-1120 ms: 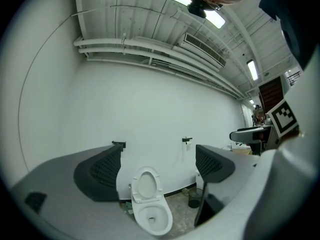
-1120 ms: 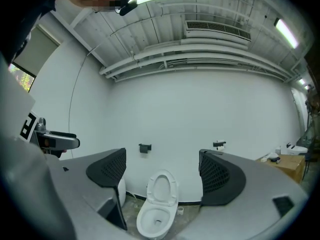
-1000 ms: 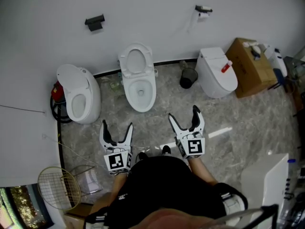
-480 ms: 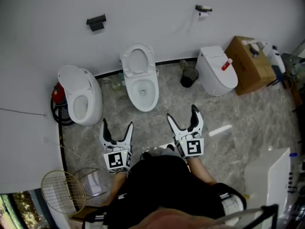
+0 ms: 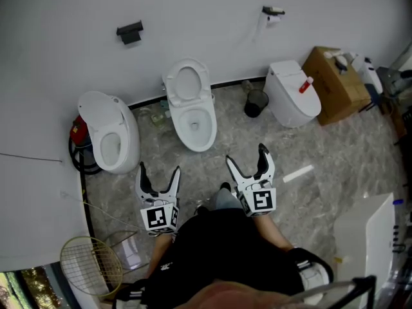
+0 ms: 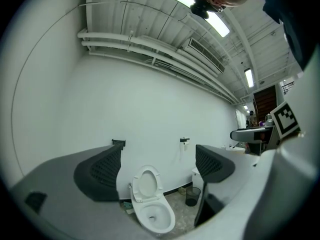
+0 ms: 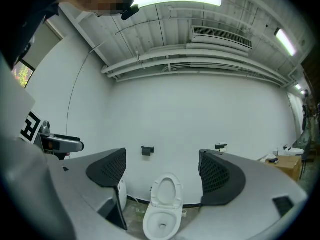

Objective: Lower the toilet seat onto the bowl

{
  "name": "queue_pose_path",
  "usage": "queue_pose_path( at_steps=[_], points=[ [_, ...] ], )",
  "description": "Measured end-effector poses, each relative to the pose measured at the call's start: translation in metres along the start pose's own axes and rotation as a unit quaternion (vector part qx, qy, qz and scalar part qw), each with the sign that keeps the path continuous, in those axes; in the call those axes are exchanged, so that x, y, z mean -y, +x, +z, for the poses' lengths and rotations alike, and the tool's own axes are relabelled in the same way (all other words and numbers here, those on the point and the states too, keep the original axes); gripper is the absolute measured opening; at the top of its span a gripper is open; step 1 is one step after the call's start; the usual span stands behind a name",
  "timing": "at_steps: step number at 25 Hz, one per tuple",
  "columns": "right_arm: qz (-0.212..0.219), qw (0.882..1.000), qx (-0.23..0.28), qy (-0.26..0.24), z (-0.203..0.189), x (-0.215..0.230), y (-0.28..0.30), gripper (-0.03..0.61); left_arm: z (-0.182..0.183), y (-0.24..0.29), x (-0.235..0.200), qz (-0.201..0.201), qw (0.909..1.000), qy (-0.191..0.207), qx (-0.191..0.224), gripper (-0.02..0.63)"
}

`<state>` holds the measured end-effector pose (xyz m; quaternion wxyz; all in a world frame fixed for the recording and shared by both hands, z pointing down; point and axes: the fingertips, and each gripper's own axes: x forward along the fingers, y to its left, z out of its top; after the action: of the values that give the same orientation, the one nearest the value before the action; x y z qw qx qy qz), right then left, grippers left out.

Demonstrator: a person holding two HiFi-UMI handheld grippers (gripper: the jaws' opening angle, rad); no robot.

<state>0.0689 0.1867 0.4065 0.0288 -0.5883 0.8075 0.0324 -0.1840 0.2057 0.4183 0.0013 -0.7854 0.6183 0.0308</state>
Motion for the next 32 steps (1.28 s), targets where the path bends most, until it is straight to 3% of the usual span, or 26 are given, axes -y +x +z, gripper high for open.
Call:
queue_pose_path(
  at_steps=[16, 32],
  points=[
    [0.030, 0.999, 0.011, -0.010, -0.013, -0.003, 0.093, 0.440, -0.011, 0.061, -0.041, 0.023, 0.9996, 0.000, -0.015, 0.456],
    [0.059, 0.998, 0.017, 0.004, -0.016, 0.077, 0.254, 0.440, -0.003, 0.228, -0.055, 0.058, 0.9981, 0.001, -0.022, 0.456]
  ],
)
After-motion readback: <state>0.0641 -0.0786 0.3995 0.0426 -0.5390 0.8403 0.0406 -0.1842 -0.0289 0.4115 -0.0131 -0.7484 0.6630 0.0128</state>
